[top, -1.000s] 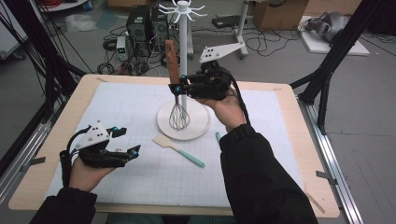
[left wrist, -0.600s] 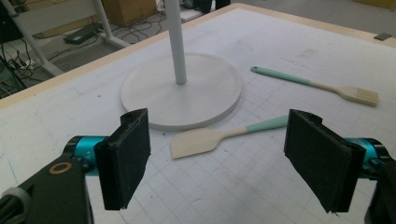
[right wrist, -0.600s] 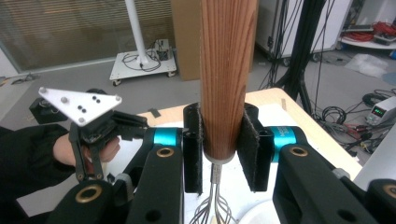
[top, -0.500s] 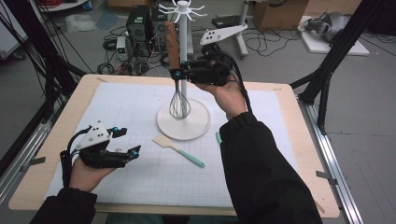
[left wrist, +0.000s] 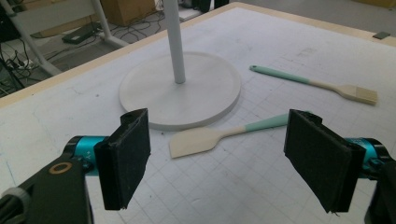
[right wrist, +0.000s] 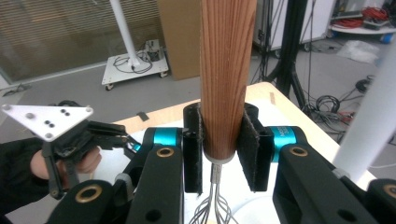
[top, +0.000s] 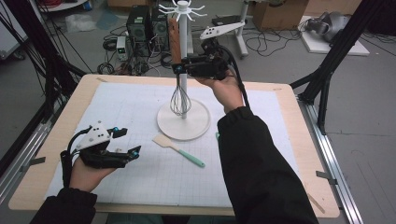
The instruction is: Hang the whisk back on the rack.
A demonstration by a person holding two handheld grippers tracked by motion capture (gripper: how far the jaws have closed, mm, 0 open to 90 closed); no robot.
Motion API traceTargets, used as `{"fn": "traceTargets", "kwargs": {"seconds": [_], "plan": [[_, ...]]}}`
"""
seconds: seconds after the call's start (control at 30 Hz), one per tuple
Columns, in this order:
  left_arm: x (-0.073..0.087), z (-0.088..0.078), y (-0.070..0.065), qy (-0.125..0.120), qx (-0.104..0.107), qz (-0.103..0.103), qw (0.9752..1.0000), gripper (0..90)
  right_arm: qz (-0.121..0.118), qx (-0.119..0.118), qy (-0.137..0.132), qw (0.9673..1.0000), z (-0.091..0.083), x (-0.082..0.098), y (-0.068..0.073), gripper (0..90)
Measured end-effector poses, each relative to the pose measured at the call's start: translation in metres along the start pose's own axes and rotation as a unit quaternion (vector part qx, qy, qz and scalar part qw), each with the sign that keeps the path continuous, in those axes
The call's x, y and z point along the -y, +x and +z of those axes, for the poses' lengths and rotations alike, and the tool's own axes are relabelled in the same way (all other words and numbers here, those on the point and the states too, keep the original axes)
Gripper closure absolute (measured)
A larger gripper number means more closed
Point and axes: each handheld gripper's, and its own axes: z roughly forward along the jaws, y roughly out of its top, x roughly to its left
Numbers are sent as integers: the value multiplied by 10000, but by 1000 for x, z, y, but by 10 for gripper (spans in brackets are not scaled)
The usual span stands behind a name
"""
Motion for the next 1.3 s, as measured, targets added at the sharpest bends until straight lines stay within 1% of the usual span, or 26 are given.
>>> {"fn": "traceTargets", "kwargs": {"seconds": [0.13, 0.43, 0.6, 0.7, 0.77, 0.8, 0.83, 0.87, 1.13, 1.3], "plan": [[0, 0, 0, -10, 0, -9, 10000, 232, 54, 25, -24, 10000, 0, 1, -5, 729], [0, 0, 0, -11, 19, -13, 10000, 232, 106, 59, 15, 9999, 6, -1, -10, 730], [-1, 0, -1, -29, 17, 4, 10000, 232, 194, 122, 13, 9997, 6, 1, -14, 729], [0, 0, -1, -21, 22, 5, 10000, 233, 190, 152, 33, 9997, 7, 1, -16, 729], [0, 0, -1, -13, 20, 15, 10000, 233, 222, 173, 33, 9996, 7, 2, -16, 729], [0, 0, -1, -9, 27, 35, 10000, 233, 226, 164, 41, 9996, 8, 2, -16, 729], [0, 1, -2, -29, 46, -2, 10000, 233, 228, 155, 34, 9996, 8, 2, -17, 728], [0, 1, -2, -11, 34, 22, 10000, 234, 251, 143, 38, 9996, 9, 2, -16, 728], [0, 0, -2, -15, 27, 0, 10000, 234, 300, 253, 37, 9992, 9, 3, -18, 727], [0, 0, -2, 5, 21, 27, 10000, 234, 281, 317, 33, 9991, 8, 4, -17, 719]]}}
